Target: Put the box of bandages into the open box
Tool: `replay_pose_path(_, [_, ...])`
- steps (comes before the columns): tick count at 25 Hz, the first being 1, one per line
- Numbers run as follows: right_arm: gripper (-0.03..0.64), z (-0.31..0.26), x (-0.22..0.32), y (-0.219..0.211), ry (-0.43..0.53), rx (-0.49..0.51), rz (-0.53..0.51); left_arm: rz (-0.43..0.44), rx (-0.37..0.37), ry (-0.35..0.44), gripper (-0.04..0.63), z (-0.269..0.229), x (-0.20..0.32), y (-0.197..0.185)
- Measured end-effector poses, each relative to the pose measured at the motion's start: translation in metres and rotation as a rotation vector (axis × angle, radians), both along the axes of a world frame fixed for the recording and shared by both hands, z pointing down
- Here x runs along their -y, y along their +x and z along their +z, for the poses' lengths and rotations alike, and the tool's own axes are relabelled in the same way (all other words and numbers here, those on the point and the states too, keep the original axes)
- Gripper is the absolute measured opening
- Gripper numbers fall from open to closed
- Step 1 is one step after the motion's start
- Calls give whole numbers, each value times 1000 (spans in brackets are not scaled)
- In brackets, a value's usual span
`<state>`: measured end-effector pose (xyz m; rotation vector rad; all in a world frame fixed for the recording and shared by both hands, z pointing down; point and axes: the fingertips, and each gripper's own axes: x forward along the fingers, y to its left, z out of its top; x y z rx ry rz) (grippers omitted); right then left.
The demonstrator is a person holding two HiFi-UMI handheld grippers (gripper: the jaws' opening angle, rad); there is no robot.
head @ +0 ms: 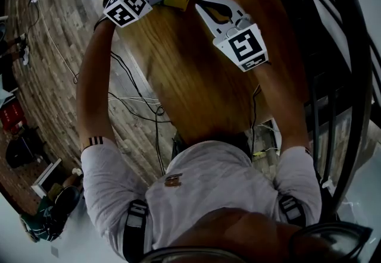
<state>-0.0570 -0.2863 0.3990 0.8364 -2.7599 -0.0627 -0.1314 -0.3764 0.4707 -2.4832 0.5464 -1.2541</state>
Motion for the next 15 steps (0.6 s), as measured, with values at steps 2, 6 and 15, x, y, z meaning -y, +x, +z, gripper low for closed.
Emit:
replay_pose_path(2, [34,-1,-1,0,1,2,1,10,11,-16,369,3,0,0])
replay_pose_path(6, [34,-1,-5,-1,1,-2,3,42,50,-43,369,10,-3,0])
replay_pose_path(15, [32,0,-12,-4,-5,-16,4,72,94,-118,370,23,-2,1])
